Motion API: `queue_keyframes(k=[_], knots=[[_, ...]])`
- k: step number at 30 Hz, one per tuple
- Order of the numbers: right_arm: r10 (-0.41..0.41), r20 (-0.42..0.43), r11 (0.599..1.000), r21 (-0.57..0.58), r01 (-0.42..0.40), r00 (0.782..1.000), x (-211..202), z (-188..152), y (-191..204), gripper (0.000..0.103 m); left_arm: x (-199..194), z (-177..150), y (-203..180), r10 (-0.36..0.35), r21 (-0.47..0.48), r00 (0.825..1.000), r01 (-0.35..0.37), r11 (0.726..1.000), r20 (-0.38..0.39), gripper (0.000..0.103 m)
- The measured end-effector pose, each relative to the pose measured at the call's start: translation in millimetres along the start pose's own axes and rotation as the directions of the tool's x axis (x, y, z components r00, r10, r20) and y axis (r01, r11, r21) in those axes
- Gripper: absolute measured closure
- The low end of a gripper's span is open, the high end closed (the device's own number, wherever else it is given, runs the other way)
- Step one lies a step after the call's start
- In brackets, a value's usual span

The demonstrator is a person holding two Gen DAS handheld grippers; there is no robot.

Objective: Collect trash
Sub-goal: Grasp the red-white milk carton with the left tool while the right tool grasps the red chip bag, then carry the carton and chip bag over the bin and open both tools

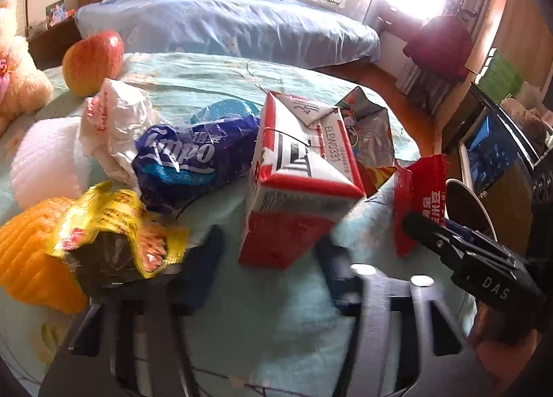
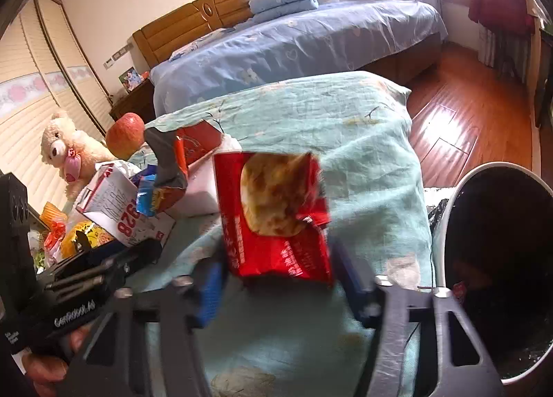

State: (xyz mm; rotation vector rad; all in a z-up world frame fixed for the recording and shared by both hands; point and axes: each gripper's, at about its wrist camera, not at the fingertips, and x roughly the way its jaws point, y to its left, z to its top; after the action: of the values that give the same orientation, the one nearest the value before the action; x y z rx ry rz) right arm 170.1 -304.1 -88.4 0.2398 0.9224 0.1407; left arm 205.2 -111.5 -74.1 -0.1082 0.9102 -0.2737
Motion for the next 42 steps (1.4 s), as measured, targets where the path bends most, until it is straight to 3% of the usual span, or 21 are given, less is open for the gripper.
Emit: queue_keyframes(k=[1, 3, 9, 25, 42], knots=[[0.001, 0.004, 1.0, 0.0, -0.001, 1.0, -1, 0, 1, 0.052, 1, -1, 0, 0.0, 0.0, 1.0, 0.0, 1.0, -0.006, 0.073], [0.001, 0.014, 1.0, -0.004, -0.001, 1.0, -3, -2, 1, 0.069, -1, -2, -2, 0.002, 0.011, 1.0, -0.003, 1.0, 0.003, 0.073], [0.011, 0.029, 1.0, 0.012, -0.012, 1.0, -12, -8, -4, 0.081, -13, -10, -11, -0.012, 0.049, 1.0, 0.01, 0.999, 0.026, 0.073], [-0.007, 0.077, 0.997, 0.075, 0.001, 0.997, -61, -32, -31, 0.083, -36, -34, -70, -0.095, 0.2, 0.995, 0.089, 0.976, 0.023, 0.073], [-0.072, 0.113, 0.985, 0.167, 0.053, 0.991, -96, -52, -79, 0.083, -32, -42, -124, -0.161, 0.302, 0.987, 0.161, 0.94, -0.024, 0.073]])
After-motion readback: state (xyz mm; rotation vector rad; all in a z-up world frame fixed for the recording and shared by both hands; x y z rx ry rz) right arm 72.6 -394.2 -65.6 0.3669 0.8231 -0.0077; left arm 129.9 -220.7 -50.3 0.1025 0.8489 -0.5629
